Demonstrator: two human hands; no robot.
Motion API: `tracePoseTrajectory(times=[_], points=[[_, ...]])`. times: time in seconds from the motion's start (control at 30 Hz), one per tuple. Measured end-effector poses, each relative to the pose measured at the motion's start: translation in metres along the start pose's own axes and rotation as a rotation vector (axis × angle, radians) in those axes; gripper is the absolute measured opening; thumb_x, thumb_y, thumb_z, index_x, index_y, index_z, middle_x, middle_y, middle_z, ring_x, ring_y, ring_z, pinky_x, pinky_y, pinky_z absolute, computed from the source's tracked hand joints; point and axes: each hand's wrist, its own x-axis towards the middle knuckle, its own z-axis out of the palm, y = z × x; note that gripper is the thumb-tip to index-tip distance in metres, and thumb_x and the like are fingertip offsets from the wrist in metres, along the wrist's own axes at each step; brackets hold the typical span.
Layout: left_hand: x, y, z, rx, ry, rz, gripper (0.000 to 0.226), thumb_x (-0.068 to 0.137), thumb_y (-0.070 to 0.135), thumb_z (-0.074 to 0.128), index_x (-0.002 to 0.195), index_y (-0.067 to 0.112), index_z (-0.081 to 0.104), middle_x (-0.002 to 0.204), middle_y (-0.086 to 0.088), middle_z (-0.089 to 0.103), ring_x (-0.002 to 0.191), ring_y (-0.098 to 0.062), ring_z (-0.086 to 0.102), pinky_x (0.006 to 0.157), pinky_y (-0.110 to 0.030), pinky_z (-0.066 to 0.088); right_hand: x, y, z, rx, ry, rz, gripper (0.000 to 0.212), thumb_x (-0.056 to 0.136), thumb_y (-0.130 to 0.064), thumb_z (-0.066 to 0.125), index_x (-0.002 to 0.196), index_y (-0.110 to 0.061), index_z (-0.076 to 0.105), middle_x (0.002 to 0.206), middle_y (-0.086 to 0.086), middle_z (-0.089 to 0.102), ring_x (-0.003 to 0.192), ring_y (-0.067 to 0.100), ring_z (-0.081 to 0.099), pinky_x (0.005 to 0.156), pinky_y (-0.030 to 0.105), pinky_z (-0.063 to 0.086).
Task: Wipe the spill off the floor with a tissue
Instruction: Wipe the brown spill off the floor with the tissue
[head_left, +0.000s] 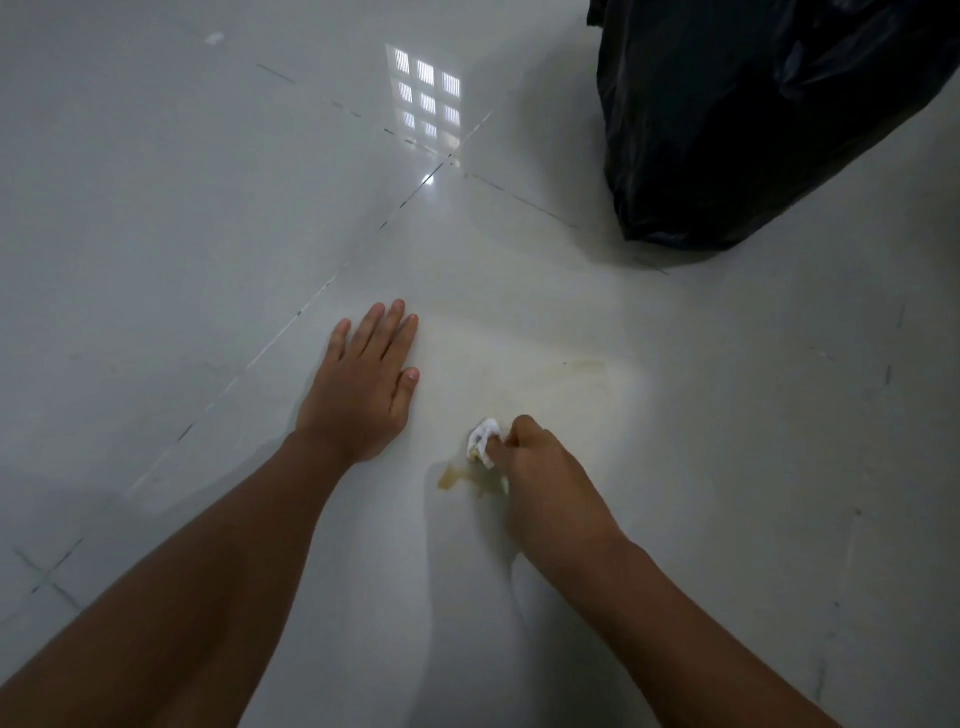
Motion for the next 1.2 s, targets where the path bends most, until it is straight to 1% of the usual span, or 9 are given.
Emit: tracePoseTrajectory(times=[0.1, 0.17, 0.27, 0.47, 0.73, 0.9, 1.0, 1.1, 1.2], points=[[-0.003, 0.002, 0.0, -0.013, -0.001, -0.005, 0.062, 0.097, 0.036, 0.027, 0.151, 0.008, 0.034, 0.161, -0.012, 0.03, 0.149, -0.03, 0.027, 0.119, -0.054, 0.022, 0.006, 0.013, -0.007, -0.059, -0.098, 0.052, 0.027, 0.089, -0.017, 0.06, 0.115, -0.023, 0.066, 0.091, 0.0, 0.042, 0.094, 0.021, 0.056, 0.073, 0.026, 0.046], [-0.003, 0.002, -0.001, -0.015, -0.002, -0.013, 0.062, 0.097, 0.037, 0.027, 0.152, 0.008, 0.034, 0.161, -0.012, 0.03, 0.149, -0.03, 0.027, 0.119, -0.054, 0.021, 0.004, 0.02, -0.013, -0.042, -0.133, 0.112, 0.022, 0.089, -0.022, 0.062, 0.11, -0.021, 0.071, 0.08, -0.005, 0.043, 0.088, 0.019, 0.057, 0.061, 0.009, 0.036], [-0.003, 0.002, -0.001, -0.012, -0.022, -0.024, 0.063, 0.097, 0.037, 0.026, 0.153, 0.009, 0.032, 0.162, -0.011, 0.028, 0.149, -0.029, 0.025, 0.119, -0.054, 0.021, -0.008, 0.007, -0.013, 0.024, -0.133, 0.168, 0.009, 0.086, -0.022, 0.065, 0.087, -0.019, 0.073, 0.07, -0.007, 0.055, 0.078, 0.019, 0.062, 0.044, 0.009, 0.029], [-0.005, 0.006, -0.001, -0.021, -0.042, -0.034, 0.064, 0.096, 0.037, 0.026, 0.153, 0.009, 0.03, 0.163, -0.01, 0.027, 0.15, -0.028, 0.023, 0.12, -0.054, 0.02, 0.023, -0.034, 0.018, 0.25, 0.013, 0.128, 0.014, 0.079, -0.023, 0.07, 0.066, -0.02, 0.069, 0.074, 0.003, 0.067, 0.068, 0.021, 0.063, 0.061, 0.02, 0.034], [-0.003, -0.001, -0.003, -0.023, -0.022, -0.033, 0.062, 0.096, 0.037, 0.029, 0.152, 0.011, 0.034, 0.161, -0.008, 0.03, 0.149, -0.026, 0.026, 0.12, -0.053, 0.021, 0.024, -0.027, 0.036, 0.155, 0.223, -0.058, 0.026, 0.082, -0.002, 0.066, 0.105, -0.013, 0.072, 0.098, 0.004, 0.057, 0.091, 0.024, 0.05, 0.072, 0.029, 0.049], [-0.005, -0.002, -0.003, -0.037, 0.003, -0.044, 0.062, 0.096, 0.037, 0.029, 0.152, 0.012, 0.035, 0.161, -0.008, 0.031, 0.149, -0.026, 0.027, 0.12, -0.051, 0.02, -0.005, -0.013, 0.045, 0.086, 0.074, -0.26, 0.017, 0.088, -0.011, 0.059, 0.103, -0.011, 0.066, 0.099, 0.007, 0.055, 0.093, 0.025, 0.049, 0.073, 0.035, 0.051], [-0.004, -0.001, -0.002, -0.033, 0.02, -0.039, 0.06, 0.096, 0.036, 0.031, 0.15, 0.011, 0.038, 0.16, -0.008, 0.034, 0.148, -0.027, 0.03, 0.119, -0.051, 0.022, -0.011, 0.049, 0.025, 0.273, 0.252, 0.1, 0.007, 0.084, -0.011, 0.068, 0.078, -0.009, 0.064, 0.073, 0.003, 0.058, 0.066, 0.013, 0.055, 0.068, 0.028, 0.049], [-0.005, -0.004, -0.001, -0.025, 0.032, -0.041, 0.06, 0.095, 0.036, 0.031, 0.15, 0.012, 0.037, 0.16, -0.008, 0.033, 0.148, -0.027, 0.029, 0.12, -0.051, 0.021, 0.02, 0.099, -0.015, 0.212, 0.57, 0.497, 0.013, 0.087, -0.011, 0.071, 0.082, 0.0, 0.075, 0.076, 0.01, 0.061, 0.068, 0.018, 0.06, 0.063, 0.011, 0.035], [-0.006, -0.002, 0.001, -0.029, 0.032, -0.033, 0.061, 0.095, 0.035, 0.031, 0.15, 0.011, 0.037, 0.16, -0.009, 0.034, 0.148, -0.027, 0.03, 0.119, -0.051, 0.022, 0.067, 0.085, -0.024, 0.241, 0.574, 0.519, 0.016, 0.09, -0.014, 0.067, 0.088, 0.0, 0.074, 0.081, 0.011, 0.06, 0.076, 0.024, 0.062, 0.06, 0.01, 0.029]])
